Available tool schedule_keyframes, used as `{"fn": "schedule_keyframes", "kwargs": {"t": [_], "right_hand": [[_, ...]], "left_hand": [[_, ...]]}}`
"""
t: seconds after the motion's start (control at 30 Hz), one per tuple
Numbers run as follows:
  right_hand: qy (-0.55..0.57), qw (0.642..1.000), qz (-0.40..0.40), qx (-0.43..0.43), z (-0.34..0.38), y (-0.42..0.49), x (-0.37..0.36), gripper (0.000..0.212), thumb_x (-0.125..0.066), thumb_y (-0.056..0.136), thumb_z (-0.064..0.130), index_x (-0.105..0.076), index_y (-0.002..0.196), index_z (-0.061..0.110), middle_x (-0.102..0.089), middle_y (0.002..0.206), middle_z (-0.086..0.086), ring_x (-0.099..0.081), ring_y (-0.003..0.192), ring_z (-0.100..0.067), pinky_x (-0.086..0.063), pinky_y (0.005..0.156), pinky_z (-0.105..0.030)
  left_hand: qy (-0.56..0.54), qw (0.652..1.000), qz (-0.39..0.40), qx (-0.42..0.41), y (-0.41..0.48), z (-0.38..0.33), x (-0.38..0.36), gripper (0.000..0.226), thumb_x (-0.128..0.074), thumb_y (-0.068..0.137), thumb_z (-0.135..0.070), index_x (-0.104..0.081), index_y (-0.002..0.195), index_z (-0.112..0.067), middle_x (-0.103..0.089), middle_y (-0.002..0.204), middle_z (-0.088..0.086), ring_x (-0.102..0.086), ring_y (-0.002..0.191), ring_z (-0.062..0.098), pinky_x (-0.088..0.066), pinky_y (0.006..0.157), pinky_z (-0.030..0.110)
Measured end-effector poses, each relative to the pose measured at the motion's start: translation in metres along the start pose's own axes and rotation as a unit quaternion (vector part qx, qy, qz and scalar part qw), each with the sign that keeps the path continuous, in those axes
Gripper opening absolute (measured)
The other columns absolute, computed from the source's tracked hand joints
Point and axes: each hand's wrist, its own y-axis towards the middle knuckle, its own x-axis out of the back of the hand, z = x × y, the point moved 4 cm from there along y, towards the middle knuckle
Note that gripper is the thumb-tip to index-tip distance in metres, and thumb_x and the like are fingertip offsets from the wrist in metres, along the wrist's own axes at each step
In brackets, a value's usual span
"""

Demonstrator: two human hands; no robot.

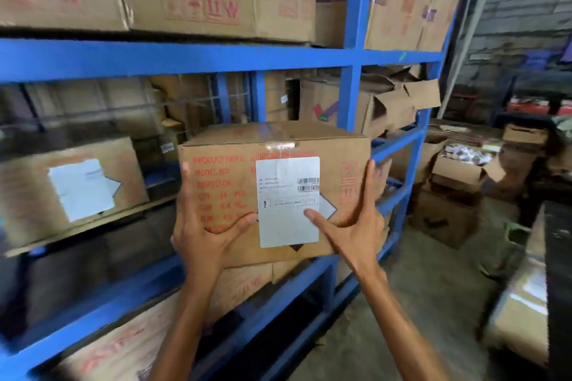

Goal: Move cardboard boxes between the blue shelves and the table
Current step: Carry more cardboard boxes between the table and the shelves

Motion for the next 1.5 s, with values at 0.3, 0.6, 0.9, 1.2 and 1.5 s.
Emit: {"fn": "schedule_keyframes", "kwargs": {"t": [0.3, 0.6, 0.9, 1.2, 1.5], "right_hand": [[0.073, 0.995, 0.058, 0.025, 0.002, 0.018, -0.135, 0.134, -0.073, 0.053, 0.092, -0.004, 0.162, 0.055, -0.047, 0.119, 0.056, -0.050, 0.110, 0.028, -0.037, 0.094, -0.009], [0.088, 0.992, 0.082, 0.033, -0.013, 0.061, -0.216, 0.134, -0.072, 0.055, 0.092, -0.003, 0.162, 0.053, -0.062, 0.132, 0.027, -0.059, 0.113, 0.004, -0.049, 0.097, -0.030], [0.154, 0.978, 0.121, 0.065, -0.053, 0.141, -0.311, 0.141, -0.084, 0.052, 0.083, -0.004, 0.164, 0.049, -0.043, 0.132, 0.053, -0.045, 0.119, 0.029, -0.032, 0.097, 0.005], [0.151, 0.955, 0.245, 0.071, -0.108, 0.228, -0.462, 0.146, -0.075, 0.049, 0.095, 0.005, 0.162, 0.051, -0.054, 0.154, 0.000, -0.052, 0.140, -0.035, -0.041, 0.113, -0.064], [0.230, 0.938, 0.254, 0.059, -0.127, 0.228, -0.536, 0.141, -0.077, 0.052, 0.090, 0.003, 0.162, 0.054, -0.037, 0.151, 0.028, -0.037, 0.133, -0.004, -0.033, 0.113, -0.049]], "left_hand": [[0.066, 0.997, -0.036, -0.007, 0.052, 0.073, 0.056, 0.126, -0.079, 0.061, -0.074, -0.009, 0.162, -0.047, -0.026, 0.157, -0.037, -0.028, 0.132, -0.029, -0.031, 0.098, 0.012], [0.086, 0.995, -0.059, -0.003, 0.100, 0.125, 0.042, 0.125, -0.084, 0.066, -0.064, -0.005, 0.161, -0.048, -0.037, 0.159, -0.015, -0.033, 0.130, -0.024, -0.042, 0.104, 0.025], [0.117, 0.985, -0.122, -0.025, 0.160, 0.192, -0.004, 0.127, -0.089, 0.068, -0.058, -0.012, 0.164, -0.027, -0.026, 0.169, -0.001, -0.028, 0.155, 0.025, -0.041, 0.112, 0.064], [0.240, 0.948, -0.206, -0.031, 0.225, 0.271, -0.047, 0.130, -0.088, 0.071, -0.054, -0.008, 0.165, -0.011, -0.002, 0.174, 0.005, 0.005, 0.160, 0.024, -0.016, 0.123, 0.067], [0.352, 0.914, -0.197, -0.032, 0.248, 0.313, -0.042, 0.125, -0.078, 0.077, -0.061, -0.004, 0.165, -0.012, 0.011, 0.173, 0.006, 0.011, 0.160, 0.024, 0.002, 0.128, 0.054]]}}
